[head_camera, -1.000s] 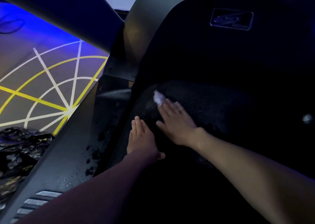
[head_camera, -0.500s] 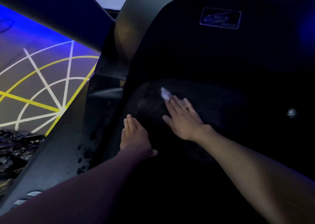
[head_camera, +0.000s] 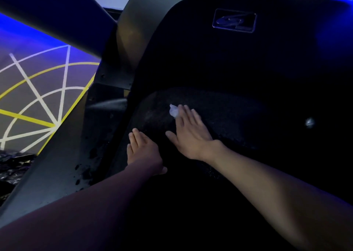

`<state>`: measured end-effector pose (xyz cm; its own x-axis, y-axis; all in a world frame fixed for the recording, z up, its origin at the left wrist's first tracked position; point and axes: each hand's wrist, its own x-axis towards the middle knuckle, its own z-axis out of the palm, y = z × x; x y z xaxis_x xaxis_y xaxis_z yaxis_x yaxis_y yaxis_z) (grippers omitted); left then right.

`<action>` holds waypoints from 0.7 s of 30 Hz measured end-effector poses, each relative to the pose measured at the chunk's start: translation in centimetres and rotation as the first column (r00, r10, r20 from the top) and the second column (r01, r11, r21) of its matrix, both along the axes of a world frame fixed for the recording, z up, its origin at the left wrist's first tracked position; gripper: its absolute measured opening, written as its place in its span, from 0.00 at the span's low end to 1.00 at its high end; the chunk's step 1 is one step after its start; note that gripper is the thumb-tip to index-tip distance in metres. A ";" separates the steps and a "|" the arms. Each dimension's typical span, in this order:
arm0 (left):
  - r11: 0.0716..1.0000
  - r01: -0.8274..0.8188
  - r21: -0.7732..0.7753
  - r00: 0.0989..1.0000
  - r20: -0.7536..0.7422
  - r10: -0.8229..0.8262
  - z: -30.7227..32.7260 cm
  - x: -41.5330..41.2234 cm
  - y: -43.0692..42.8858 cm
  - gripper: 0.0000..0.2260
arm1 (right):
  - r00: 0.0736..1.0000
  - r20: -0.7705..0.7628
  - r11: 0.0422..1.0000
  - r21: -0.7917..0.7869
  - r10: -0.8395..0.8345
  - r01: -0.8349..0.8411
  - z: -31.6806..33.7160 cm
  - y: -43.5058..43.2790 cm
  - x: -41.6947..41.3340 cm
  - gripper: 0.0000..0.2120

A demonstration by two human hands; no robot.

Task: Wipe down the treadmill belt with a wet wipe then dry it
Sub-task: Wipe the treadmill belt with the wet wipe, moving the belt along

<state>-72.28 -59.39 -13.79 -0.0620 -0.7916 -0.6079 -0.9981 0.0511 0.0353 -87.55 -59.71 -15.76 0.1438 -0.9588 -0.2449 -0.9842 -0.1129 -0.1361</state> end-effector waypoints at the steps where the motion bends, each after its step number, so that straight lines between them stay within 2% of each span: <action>1: 1.000 -0.001 0.003 1.000 0.000 0.001 0.1 -0.1 0.0 0.61 | 0.998 0.060 0.999 0.022 -0.025 0.023 0.0 -0.3 -0.1 0.35; 2: 1.000 -0.001 0.003 1.000 0.001 0.001 0.1 -0.1 0.0 0.61 | 0.995 0.093 0.998 0.053 -0.040 0.035 -0.1 -0.6 -0.1 0.35; 4: 1.000 -0.001 -0.004 1.000 0.006 0.001 0.1 0.0 0.0 0.61 | 0.999 0.045 0.998 0.066 0.001 -0.004 -0.7 -0.2 0.1 0.35; 5: 1.000 0.000 -0.004 1.000 0.008 0.000 0.1 0.0 0.0 0.61 | 0.999 0.013 0.997 0.062 0.051 -0.052 -0.9 0.4 0.3 0.35; 8: 1.000 0.001 -0.006 1.000 0.006 -0.001 0.1 0.0 0.0 0.61 | 0.976 0.060 0.976 0.044 0.210 -0.213 -1.3 1.9 -0.8 0.34; 9: 1.000 0.003 -0.007 1.000 0.003 -0.003 0.1 0.0 0.0 0.61 | 0.975 0.089 0.978 0.014 0.205 -0.207 -1.4 1.8 -1.7 0.34; 12: 0.999 0.023 -0.022 1.000 0.010 -0.023 0.4 0.0 0.1 0.60 | 0.989 0.134 0.998 0.008 -0.057 0.057 -1.5 0.7 -4.4 0.33; 13: 0.999 0.040 -0.027 0.999 0.019 -0.039 0.5 0.0 0.1 0.60 | 0.989 0.115 0.996 0.029 -0.088 0.085 -1.5 0.8 -4.2 0.34; 14: 0.997 0.069 -0.031 0.997 0.027 -0.068 0.6 0.1 0.0 0.59 | 0.994 0.103 0.998 0.036 -0.047 0.044 -1.6 1.3 -3.6 0.34; 17: 0.977 0.211 -0.041 0.977 0.028 -0.210 0.5 0.0 -0.1 0.57 | 0.973 0.085 0.975 0.039 0.216 -0.220 -1.4 3.0 -2.6 0.34; 18: 0.972 0.234 -0.036 0.972 0.015 -0.234 0.5 0.0 -0.1 0.56 | 0.967 0.121 0.973 0.034 0.223 -0.228 -1.4 2.8 -3.3 0.34; 21: 0.976 0.215 -0.016 0.976 -0.038 -0.216 0.2 -0.3 -0.1 0.57 | 0.986 0.159 0.999 0.014 -0.042 0.041 -1.6 1.6 -5.0 0.32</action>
<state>-72.58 -59.52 -13.57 -0.2556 -0.7640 -0.5925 -0.9614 0.2655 0.0724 -92.56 -58.16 -17.32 0.1419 -0.9622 -0.2323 -0.9536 -0.0700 -0.2928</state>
